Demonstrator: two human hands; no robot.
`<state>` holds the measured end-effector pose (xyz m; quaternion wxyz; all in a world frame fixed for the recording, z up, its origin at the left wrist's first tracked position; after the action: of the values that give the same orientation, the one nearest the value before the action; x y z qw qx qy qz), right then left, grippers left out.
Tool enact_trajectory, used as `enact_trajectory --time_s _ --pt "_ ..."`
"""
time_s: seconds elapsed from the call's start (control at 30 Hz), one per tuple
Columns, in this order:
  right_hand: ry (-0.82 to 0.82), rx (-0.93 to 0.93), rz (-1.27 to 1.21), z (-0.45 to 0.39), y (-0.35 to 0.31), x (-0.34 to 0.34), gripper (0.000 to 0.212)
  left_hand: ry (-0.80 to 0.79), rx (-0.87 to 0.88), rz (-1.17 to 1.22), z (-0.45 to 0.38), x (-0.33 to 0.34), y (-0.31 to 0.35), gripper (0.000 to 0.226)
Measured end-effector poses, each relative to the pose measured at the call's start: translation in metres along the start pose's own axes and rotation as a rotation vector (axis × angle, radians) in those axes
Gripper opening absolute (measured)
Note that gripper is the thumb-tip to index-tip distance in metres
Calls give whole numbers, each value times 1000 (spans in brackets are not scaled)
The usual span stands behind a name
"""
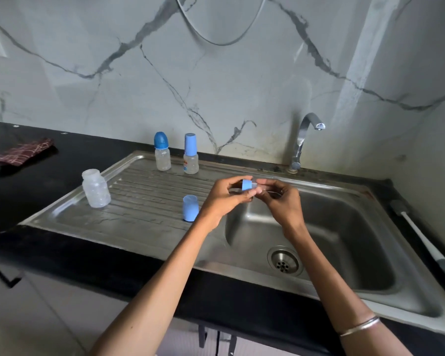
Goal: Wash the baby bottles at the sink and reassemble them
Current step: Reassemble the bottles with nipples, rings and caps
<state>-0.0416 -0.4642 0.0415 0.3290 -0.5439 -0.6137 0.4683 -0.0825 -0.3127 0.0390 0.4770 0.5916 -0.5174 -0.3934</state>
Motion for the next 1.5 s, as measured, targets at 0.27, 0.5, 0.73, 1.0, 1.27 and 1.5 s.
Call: enact_trajectory --time_s 0.27,0.5,0.73,1.0,1.27,1.5 --pt "-101 -26 -60 -6 -30 84 18 246 172 -120 33 -88 37 40" --pt "-176 -21 -74 -14 -39 176 16 1005 469 -391 97 -245 44 18" --pt "-211 -33 -71 -28 -40 256 14 987 150 -700 97 -342 10 94" --pt "-233 -34 8 -39 -28 292 16 734 -158 -679 52 -361 -32 64" --pt "-207 -51 -25 -45 -41 256 16 649 104 -714 44 -312 9 53" --pt "-129 -67 -81 -44 -60 176 15 486 258 -765 26 -220 33 53"
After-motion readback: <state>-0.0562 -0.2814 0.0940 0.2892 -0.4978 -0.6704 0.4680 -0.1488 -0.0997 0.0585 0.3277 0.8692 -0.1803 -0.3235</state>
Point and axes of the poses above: each hand's wrist, its own z-axis away from the middle knuckle, its own x-axis out of the palm, y = z × x, the point moved 5 cm from there along -z, towards the middle knuckle, and after that the axes turned 2 degrees about x, right-handed, at the moved point
